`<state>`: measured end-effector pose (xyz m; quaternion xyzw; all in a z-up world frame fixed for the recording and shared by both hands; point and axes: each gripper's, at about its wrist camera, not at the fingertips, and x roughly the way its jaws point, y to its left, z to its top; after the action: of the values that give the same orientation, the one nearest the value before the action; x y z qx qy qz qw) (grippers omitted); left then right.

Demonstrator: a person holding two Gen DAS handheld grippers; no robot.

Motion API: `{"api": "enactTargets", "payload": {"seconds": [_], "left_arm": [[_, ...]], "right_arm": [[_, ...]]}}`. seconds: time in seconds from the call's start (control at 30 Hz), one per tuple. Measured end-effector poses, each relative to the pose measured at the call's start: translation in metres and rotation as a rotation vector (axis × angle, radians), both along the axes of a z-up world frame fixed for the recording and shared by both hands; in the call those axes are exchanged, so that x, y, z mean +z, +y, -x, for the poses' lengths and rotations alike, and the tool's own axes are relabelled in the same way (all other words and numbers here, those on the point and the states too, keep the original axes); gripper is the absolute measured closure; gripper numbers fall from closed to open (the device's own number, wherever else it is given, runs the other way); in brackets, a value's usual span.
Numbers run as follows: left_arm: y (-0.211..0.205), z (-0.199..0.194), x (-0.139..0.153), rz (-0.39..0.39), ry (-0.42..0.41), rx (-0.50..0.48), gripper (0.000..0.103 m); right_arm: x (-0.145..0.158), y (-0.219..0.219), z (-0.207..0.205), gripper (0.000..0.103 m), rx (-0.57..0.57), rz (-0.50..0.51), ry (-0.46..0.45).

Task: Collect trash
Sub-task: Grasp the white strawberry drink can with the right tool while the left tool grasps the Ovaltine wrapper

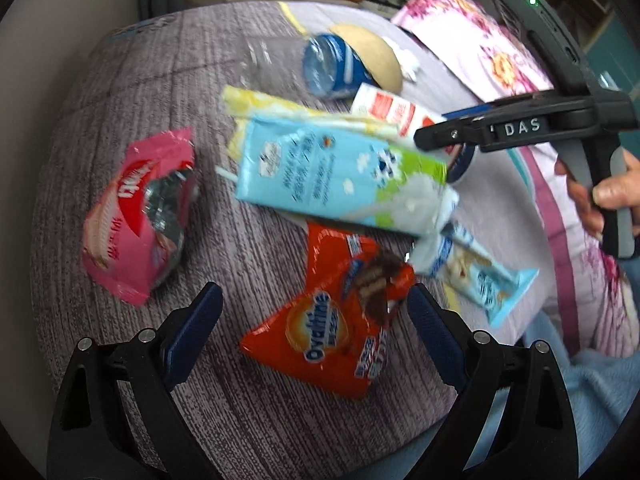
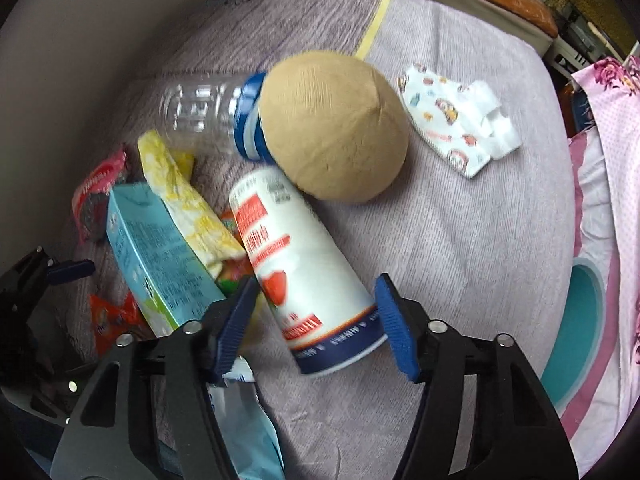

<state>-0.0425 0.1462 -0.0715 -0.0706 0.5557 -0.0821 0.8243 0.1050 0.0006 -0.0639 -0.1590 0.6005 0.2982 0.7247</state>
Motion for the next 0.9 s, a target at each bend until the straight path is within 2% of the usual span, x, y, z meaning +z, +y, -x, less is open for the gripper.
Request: {"api": "enactTargets", "payload": {"seconds": [0.17, 0.27, 0.33, 0.4, 0.47, 0.8, 0.83, 0.9], "left_arm": [[-0.011, 0.000, -0.018, -0.040, 0.046, -0.034, 0.009], [-0.015, 0.001, -0.019, -0.050, 0.022, -0.029, 0.009], [-0.016, 0.003, -0.019, -0.056, 0.011, -0.022, 0.016], [-0.019, 0.005, -0.017, -0.080, -0.001, -0.028, 0.032], [-0.021, 0.008, -0.015, -0.074, -0.003, -0.025, 0.041], [0.002, 0.014, 0.007, -0.041, -0.023, 0.082, 0.042], [0.004, 0.015, 0.011, -0.038, -0.028, 0.091, 0.042], [0.009, 0.019, 0.022, -0.031, -0.046, 0.113, 0.042]], "right_arm": [[0.000, -0.024, 0.016, 0.049, -0.036, -0.018, 0.011], [-0.001, -0.045, 0.026, 0.049, -0.073, -0.033, 0.036], [-0.001, -0.057, 0.033, 0.048, -0.089, -0.040, 0.057], [-0.002, -0.066, 0.037, 0.048, -0.093, -0.048, 0.077], [-0.003, -0.069, 0.039, 0.048, -0.088, -0.049, 0.084], [-0.017, -0.051, 0.036, 0.044, -0.059, -0.038, 0.056], [-0.019, -0.051, 0.038, 0.051, -0.058, -0.036, 0.054], [-0.015, -0.057, 0.044, 0.052, -0.061, -0.058, 0.029]]}}
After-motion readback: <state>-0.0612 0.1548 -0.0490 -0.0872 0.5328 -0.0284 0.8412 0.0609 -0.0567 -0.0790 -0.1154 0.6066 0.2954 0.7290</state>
